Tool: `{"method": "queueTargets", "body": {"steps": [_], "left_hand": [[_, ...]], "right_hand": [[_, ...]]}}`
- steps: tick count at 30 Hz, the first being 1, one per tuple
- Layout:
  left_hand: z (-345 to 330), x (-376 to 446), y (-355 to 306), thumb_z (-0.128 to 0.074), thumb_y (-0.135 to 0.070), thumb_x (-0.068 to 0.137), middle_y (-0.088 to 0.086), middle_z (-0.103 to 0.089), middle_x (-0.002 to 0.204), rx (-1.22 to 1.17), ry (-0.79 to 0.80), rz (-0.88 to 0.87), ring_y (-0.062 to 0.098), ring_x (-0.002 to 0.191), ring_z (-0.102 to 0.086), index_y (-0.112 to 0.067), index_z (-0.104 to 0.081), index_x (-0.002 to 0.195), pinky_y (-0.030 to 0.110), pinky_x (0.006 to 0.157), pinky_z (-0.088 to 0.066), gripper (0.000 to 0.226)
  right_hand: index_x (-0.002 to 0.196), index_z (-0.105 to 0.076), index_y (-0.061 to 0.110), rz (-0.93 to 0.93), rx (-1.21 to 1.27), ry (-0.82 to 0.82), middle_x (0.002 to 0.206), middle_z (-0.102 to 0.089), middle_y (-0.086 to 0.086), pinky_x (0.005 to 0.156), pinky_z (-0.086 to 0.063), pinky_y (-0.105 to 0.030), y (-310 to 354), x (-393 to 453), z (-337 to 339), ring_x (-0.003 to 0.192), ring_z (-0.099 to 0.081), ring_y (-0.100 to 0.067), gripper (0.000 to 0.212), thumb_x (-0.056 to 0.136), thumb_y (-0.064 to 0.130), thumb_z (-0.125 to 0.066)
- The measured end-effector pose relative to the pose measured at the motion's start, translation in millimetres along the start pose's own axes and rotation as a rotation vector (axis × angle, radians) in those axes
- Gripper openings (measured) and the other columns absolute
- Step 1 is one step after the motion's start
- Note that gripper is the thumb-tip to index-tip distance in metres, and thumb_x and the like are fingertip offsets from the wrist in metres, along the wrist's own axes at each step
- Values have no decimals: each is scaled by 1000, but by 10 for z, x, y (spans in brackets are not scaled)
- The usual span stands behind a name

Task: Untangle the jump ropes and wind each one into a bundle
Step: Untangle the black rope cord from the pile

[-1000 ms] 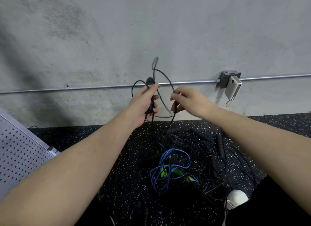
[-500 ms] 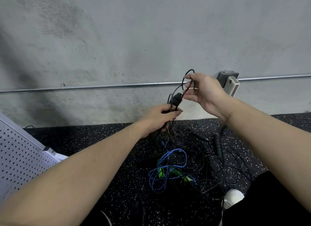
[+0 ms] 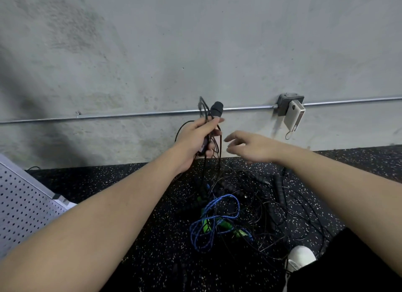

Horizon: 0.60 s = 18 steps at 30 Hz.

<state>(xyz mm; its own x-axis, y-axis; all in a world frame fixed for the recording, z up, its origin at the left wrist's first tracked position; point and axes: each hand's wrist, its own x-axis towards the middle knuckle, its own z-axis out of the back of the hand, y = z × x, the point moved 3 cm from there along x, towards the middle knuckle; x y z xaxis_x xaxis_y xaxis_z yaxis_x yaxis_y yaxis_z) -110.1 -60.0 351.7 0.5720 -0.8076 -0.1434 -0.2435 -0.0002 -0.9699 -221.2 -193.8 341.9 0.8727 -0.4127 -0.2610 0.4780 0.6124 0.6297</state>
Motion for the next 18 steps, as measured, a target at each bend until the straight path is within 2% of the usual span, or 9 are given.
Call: {"method": "queueTargets", "body": {"steps": [2,3,4,7,8,11,14,16,18], "left_hand": [[16,17,-49,-64,-28,100,2,-66,80,-110,2,4,12,50,-46,-23,-75,99,21,42,-35,13],[22,23,-74,-63,-28,100,3,-65,80,-153,11,3,12,50,-45,-23,-76,98,22,42,-34,14],[28,27,-99,-63,-29,100,3,-65,80,-180,23,1,11,50,-44,-24,-75,97,22,42,-34,14],[25,6,-151,-62,-30,100,3,-63,80,-192,52,-1,11,49,-42,-24,-74,98,21,42,-32,14],[16,-5,-156,-61,-30,100,2,-63,80,-193,57,3,11,49,-42,-25,-74,97,21,42,-31,14],[6,-38,-151,-60,-31,101,1,-63,79,-207,70,18,11,49,-41,-25,-73,96,20,43,-30,15],[27,-37,-160,-58,-32,102,1,-63,79,-239,62,16,10,49,-41,-26,-71,100,20,43,-30,15],[73,-16,-164,-57,-33,103,0,-63,80,-257,23,0,10,50,-41,-27,-69,106,20,43,-31,14],[144,10,-138,-61,-36,101,2,-65,86,-205,-63,-21,11,51,-44,-28,-70,110,22,44,-35,16]], "right_hand": [[135,-52,36,77,-131,45,137,-60,6,102,-48,-35,11,21,-81,116,-61,-19,40,96,44,-60],[132,-52,36,81,-160,42,137,-59,5,104,-46,-36,12,38,-107,118,-59,-19,40,95,48,-61],[127,-53,33,60,-157,2,133,-61,2,100,-48,-36,10,62,-111,112,-61,-20,38,93,50,-62],[108,-49,21,-1,-2,-203,111,-63,2,66,-47,-29,3,116,-78,76,-59,-14,37,91,48,-67],[108,-49,22,21,17,-231,109,-62,4,64,-46,-29,18,127,-79,77,-60,-13,35,91,47,-67],[111,-59,25,117,-6,-230,109,-65,5,72,-50,-26,81,154,-111,91,-63,-13,24,95,43,-64],[101,-63,23,189,-75,-256,93,-68,4,55,-37,-16,151,154,-90,67,-54,-7,15,98,38,-61],[90,-60,28,208,24,-204,88,-73,8,50,-37,-20,160,137,-108,49,-48,-3,11,98,35,-62],[86,-60,28,208,153,-157,83,-76,9,55,-45,-27,155,115,-145,51,-57,-9,13,98,30,-64]]}}
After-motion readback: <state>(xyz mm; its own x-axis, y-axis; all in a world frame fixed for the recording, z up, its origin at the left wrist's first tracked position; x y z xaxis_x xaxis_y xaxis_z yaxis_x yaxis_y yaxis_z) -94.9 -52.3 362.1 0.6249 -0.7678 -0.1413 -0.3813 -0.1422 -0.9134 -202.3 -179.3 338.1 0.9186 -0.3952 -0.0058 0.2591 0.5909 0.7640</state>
